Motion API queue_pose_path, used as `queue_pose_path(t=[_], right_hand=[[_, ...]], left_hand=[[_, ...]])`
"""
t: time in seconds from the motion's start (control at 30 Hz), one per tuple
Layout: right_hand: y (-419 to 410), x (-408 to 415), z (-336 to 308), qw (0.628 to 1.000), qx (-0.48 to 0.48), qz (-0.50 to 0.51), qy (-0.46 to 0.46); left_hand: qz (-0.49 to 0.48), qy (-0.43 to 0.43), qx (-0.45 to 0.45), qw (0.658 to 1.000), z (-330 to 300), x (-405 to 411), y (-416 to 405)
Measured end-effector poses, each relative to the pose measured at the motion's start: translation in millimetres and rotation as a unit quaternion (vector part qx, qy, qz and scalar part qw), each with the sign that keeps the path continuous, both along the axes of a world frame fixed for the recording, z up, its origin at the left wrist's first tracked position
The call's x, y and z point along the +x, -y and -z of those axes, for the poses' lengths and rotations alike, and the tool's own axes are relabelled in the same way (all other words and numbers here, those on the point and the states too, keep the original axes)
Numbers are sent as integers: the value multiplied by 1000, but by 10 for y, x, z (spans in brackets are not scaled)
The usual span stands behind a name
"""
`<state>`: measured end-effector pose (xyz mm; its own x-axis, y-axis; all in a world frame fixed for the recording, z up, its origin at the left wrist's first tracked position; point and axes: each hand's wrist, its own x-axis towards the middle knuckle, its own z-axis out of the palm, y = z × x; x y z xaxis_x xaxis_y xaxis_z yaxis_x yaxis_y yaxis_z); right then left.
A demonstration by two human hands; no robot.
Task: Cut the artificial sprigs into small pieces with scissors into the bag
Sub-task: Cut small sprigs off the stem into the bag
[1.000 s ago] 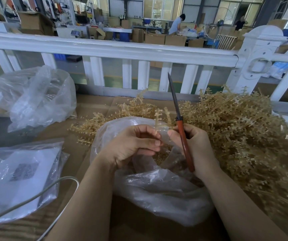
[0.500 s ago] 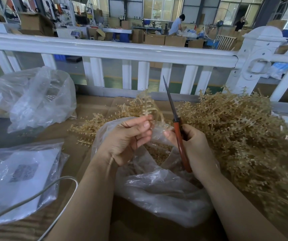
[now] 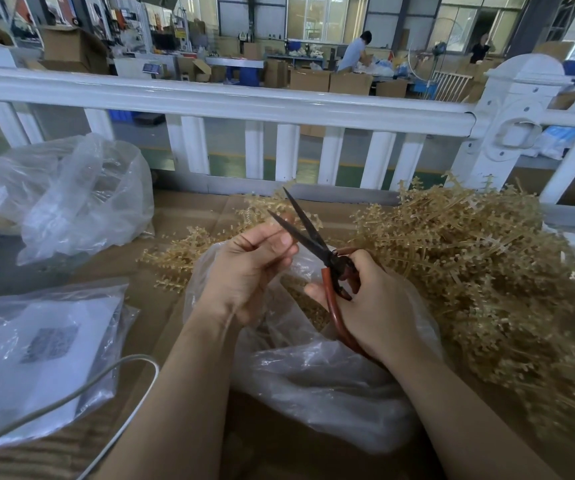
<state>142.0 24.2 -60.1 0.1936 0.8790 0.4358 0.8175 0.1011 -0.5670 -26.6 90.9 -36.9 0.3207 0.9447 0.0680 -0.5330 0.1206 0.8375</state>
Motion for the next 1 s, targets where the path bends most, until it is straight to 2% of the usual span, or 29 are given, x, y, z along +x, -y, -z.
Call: queue_pose_path(t=[0.3, 0.53, 0.8, 1.0], right_hand=[[17, 23, -8, 992, 6, 57, 115], [21, 18, -2, 992, -7, 58, 109], [46, 16, -12, 995, -28, 44, 86], [66, 13, -22, 997, -26, 22, 68]], left_hand=[[-61, -63, 98, 991, 11, -21, -15], [-55, -92, 115, 988, 9, -19, -6], [-45, -86, 126, 987, 18, -32, -3], [-48, -98, 112, 988, 45, -30, -37]])
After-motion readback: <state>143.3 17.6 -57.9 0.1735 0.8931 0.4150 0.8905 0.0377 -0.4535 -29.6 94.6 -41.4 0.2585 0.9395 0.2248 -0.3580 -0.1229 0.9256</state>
